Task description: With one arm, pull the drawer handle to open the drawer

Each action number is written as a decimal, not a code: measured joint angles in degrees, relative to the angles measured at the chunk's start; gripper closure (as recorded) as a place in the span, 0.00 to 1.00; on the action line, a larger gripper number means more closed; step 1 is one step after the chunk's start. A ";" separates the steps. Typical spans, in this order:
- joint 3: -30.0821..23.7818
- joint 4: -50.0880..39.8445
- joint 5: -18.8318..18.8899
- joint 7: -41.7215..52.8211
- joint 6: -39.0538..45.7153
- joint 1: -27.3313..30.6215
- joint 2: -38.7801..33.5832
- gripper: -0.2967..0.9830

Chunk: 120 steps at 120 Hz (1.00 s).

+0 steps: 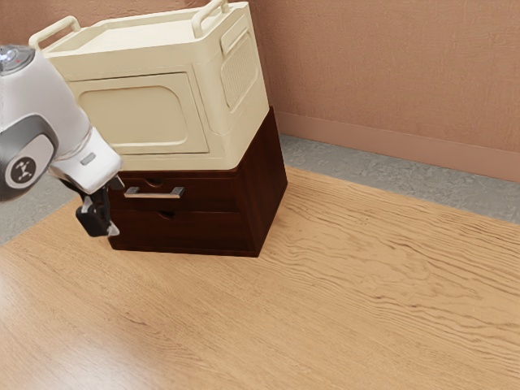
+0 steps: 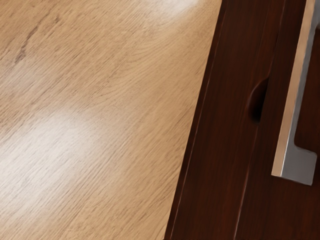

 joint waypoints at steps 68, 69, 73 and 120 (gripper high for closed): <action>2.52 3.40 -1.59 8.38 7.80 1.29 8.30 0.43; 2.57 3.47 -1.68 8.48 7.84 1.30 8.40 0.44; 2.70 3.74 -2.01 8.88 8.04 1.30 8.75 0.47; 2.84 5.31 -6.01 13.57 12.62 2.51 11.38 0.57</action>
